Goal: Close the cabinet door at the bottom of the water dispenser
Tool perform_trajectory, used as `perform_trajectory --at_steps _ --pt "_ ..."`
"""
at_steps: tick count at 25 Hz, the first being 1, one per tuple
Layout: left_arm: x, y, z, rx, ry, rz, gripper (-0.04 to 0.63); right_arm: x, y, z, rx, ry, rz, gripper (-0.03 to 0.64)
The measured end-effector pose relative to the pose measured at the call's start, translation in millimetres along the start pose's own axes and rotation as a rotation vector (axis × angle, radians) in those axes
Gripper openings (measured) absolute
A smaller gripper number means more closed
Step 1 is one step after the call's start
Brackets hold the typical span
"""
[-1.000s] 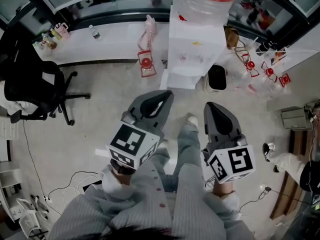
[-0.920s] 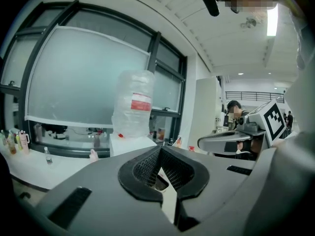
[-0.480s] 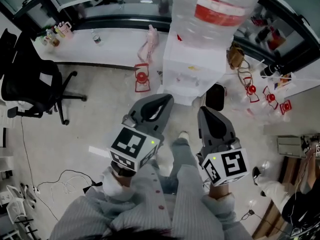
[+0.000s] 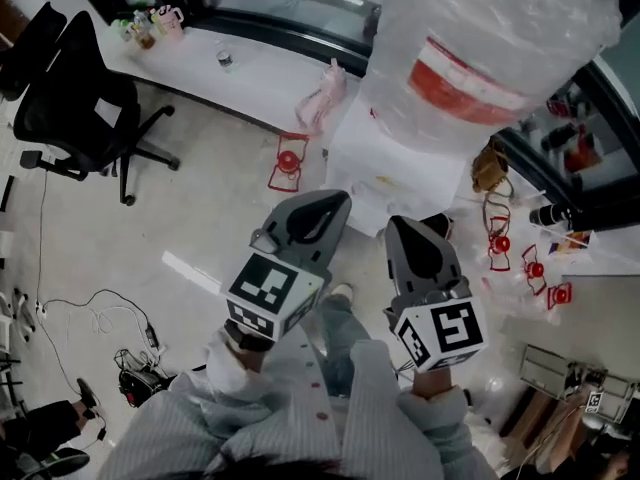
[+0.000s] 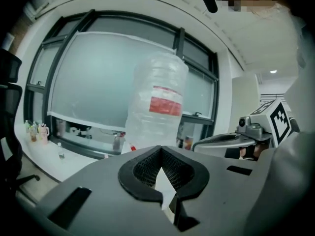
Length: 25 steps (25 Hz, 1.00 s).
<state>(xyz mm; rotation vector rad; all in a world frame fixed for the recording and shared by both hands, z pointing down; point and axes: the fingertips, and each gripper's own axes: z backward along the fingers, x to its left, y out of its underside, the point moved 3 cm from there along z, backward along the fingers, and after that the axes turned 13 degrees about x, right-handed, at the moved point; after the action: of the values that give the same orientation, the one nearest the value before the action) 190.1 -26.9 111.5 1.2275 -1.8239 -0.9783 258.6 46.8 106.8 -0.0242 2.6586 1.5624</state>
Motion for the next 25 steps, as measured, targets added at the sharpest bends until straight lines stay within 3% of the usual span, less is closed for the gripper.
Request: perform_trajectory --at_steps 5,11,25 --pt "24 16 0 0.012 -0.107 0.066 0.011 -1 1 -29 0.046 -0.105 0.041 0.014" --pt "67 55 20 0.04 -0.203 0.15 0.011 29 15 -73 0.112 -0.197 0.071 0.014" --pt "144 205 48 0.163 -0.295 0.327 0.011 100 103 -176 0.272 -0.282 0.079 0.015"
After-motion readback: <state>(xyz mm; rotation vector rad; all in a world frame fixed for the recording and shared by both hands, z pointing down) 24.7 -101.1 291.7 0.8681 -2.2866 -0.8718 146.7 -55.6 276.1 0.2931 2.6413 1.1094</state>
